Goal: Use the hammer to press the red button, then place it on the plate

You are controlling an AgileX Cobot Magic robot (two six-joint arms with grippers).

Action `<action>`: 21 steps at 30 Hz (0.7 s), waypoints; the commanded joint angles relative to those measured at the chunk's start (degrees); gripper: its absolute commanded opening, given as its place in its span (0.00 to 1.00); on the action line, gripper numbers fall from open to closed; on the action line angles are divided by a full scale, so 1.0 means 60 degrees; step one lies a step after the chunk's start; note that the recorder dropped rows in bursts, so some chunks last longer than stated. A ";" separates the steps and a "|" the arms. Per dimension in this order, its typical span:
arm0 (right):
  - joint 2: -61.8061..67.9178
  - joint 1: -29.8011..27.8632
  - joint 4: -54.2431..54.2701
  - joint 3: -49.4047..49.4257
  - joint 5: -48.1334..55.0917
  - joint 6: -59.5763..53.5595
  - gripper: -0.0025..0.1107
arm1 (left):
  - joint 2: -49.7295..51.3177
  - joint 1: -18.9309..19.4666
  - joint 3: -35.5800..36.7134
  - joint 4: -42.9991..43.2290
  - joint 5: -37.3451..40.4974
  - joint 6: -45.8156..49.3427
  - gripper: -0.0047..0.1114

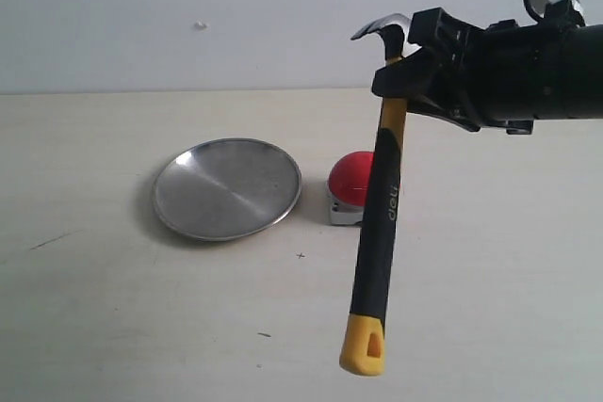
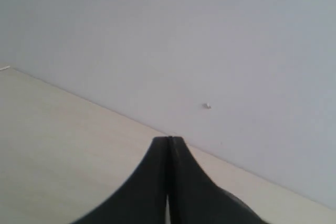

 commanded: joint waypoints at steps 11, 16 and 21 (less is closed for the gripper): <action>0.1697 0.1446 0.1986 -0.0555 -0.0073 -0.1931 0.02 | 0.2143 -0.2492 0.0000 -0.0115 -0.0841 0.0260 0.04; 0.1739 0.1446 0.1986 -0.0666 -0.0330 -0.1958 0.02 | 0.4174 -0.3679 -0.0923 0.0065 -0.0841 0.0260 0.04; 0.1739 0.1446 0.1986 -0.0889 -0.0310 -0.1974 0.02 | 0.6610 -0.4782 -0.2390 0.0136 -0.0291 0.0678 0.04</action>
